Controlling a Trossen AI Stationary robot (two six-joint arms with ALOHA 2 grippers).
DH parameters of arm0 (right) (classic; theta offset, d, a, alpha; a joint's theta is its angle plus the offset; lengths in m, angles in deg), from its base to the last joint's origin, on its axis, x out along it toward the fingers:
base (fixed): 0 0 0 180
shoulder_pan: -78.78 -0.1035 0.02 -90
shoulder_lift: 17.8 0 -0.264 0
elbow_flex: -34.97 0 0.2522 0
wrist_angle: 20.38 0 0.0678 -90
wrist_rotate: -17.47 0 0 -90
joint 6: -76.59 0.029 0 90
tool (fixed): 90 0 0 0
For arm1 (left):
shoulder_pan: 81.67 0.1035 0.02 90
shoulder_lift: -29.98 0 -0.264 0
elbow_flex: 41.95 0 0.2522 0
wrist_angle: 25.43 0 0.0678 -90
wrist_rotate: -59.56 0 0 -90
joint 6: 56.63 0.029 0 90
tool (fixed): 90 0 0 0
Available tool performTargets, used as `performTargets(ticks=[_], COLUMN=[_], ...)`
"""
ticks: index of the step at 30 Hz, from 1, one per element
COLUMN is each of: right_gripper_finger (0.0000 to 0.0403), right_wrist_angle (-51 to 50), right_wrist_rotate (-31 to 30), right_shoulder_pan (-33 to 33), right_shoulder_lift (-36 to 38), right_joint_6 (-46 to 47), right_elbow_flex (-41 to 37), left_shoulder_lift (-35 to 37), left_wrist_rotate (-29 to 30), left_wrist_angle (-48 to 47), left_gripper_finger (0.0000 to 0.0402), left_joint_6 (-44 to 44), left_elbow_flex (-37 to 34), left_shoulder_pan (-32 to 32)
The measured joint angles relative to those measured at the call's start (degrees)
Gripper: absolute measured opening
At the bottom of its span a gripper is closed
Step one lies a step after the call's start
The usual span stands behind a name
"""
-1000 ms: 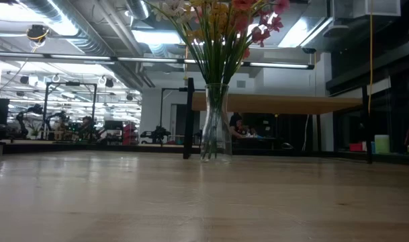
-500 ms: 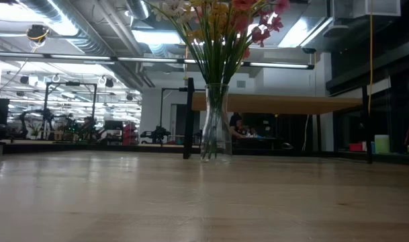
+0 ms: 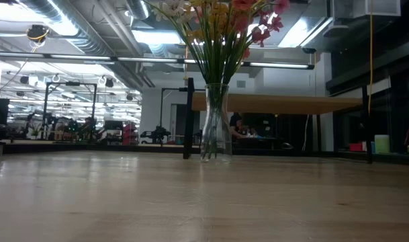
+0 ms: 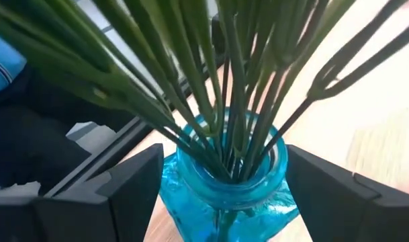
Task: Pick and place flowers into a vace then onto a shelf
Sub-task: Put the blue vase on the shelf
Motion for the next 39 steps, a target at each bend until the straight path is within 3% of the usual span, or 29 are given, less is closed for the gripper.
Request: performTargets(ticks=[8,32,39], right_gripper_finger=[0.0304,0.0303,0.0256], right_wrist_angle=[4.2,3.2,4.3], right_wrist_rotate=[0.0,-1.6,-1.6], right_shoulder_pan=[0.1,0.1,0.1], right_shoulder_lift=[-1.8,-3.4,-3.4], right_joint_6=[-1.7,-1.5,-1.6], right_elbow_flex=[0.0,0.0,0.0], left_shoulder_lift=[0.0,0.0,0.0], left_wrist_rotate=[0.0,0.0,0.0], left_wrist_angle=[0.0,0.0,0.0], left_gripper_finger=[0.0004,0.0007,0.0004], left_joint_6=[0.0,0.0,0.0], left_elbow_flex=[0.0,0.0,0.0], left_shoulder_pan=[-0.1,-1.6,-1.6])
